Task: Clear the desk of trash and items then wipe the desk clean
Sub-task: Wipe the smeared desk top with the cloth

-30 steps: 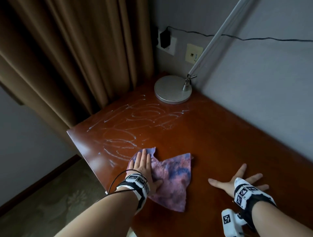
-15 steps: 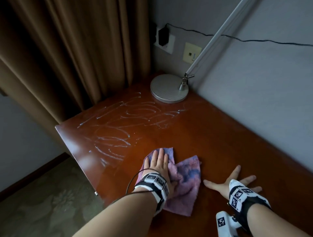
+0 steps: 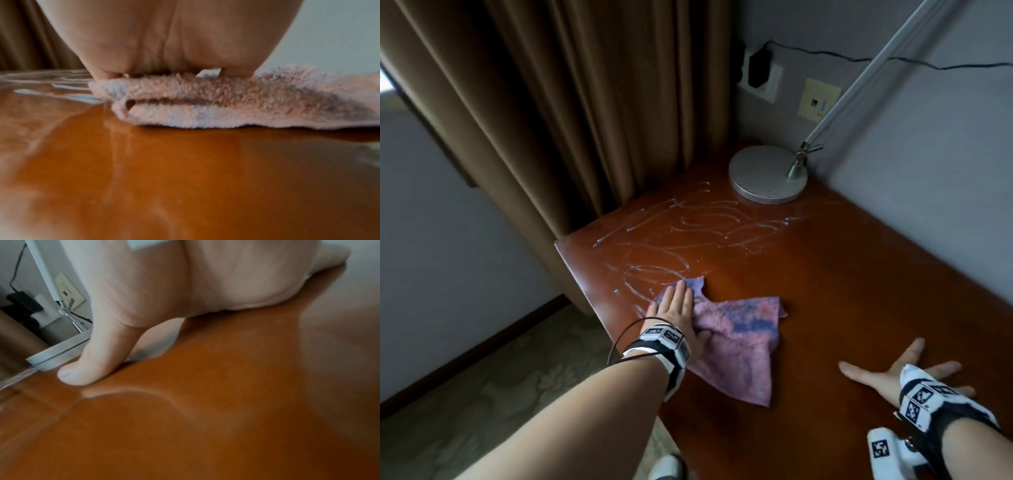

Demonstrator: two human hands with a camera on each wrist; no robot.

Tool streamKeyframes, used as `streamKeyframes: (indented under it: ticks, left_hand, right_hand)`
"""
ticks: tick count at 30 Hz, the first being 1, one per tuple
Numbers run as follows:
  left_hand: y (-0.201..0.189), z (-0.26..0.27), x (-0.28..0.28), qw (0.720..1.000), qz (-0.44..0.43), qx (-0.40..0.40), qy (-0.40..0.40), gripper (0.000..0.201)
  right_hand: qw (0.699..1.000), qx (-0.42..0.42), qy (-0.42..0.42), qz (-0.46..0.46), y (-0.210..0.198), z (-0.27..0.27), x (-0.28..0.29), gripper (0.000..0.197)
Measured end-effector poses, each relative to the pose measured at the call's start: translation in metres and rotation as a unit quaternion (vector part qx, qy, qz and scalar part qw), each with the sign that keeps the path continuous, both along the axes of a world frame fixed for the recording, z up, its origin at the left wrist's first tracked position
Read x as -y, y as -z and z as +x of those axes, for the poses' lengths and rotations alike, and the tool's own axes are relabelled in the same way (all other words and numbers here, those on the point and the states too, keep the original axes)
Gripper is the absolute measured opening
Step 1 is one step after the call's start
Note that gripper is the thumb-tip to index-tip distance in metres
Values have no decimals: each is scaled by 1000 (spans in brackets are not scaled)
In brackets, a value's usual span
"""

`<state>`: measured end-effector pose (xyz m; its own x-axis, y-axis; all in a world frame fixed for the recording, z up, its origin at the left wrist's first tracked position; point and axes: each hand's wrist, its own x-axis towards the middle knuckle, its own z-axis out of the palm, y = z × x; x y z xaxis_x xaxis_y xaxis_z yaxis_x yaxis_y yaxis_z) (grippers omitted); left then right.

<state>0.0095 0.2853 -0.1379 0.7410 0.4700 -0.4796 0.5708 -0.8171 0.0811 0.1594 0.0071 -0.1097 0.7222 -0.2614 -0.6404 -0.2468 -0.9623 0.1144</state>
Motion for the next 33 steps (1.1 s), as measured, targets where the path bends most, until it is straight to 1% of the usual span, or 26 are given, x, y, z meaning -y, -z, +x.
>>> streamKeyframes:
  ticks: [2,5,7,9,12,15,17,19,21,23,25,26,27,29,31,33]
  left_hand:
    - [2,-5,-5,1000,9,-3,-12,90]
    - [5,-27,23,1000,5,-8,-18,96]
    - [3,-51,37,1000,2,-11,-7,99]
    - [2,-65,37,1000,-2,-14,4,99]
    - [3,-60,28,1000,1,-11,0,102]
    - [7,-34,18,999,9,-14,-32,107]
    - [11,-21,13,999,12,-10,-50,108]
    - [13,-19,12,999,7,-1,-51,106]
    - [12,-33,15,999,6,13,-42,101]
    - [12,-50,16,999,10,30,-40,99]
    - [12,-61,13,999,3,36,-27,97]
    - [12,-62,11,999,2,38,-30,97]
    - [12,-59,7,999,8,36,-39,96]
    - [13,-46,-7,997,22,26,-64,95]
    - [13,-30,-24,996,26,17,-84,94]
    - [16,-18,-39,995,28,13,-99,93]
  right_hand:
    - [1000,0,2,-3,3,1,3,158]
    - [1000,17,10,12,6,0,5,161]
    - [999,24,12,19,9,-2,6,163]
    - [999,32,19,30,11,-2,6,166]
    - [999,26,17,23,9,-3,4,164]
    - [1000,22,9,6,3,-5,2,161]
    - [1000,22,1,-2,4,-6,1,158]
    - [999,33,-9,-7,-2,-9,1,154]
    - [999,36,-6,1,-7,-18,-2,149]
    - [999,47,1,15,-15,-26,-11,138]
    - [999,36,-33,16,-19,-34,-31,124]
    - [997,35,-66,25,-15,-39,-45,117]
    - [994,30,-102,32,-11,-43,-63,114]
    - [989,27,-142,31,4,-51,-98,123]
    - [992,33,-121,21,14,-54,-116,140]
    - [993,42,-105,17,24,-49,-119,151]
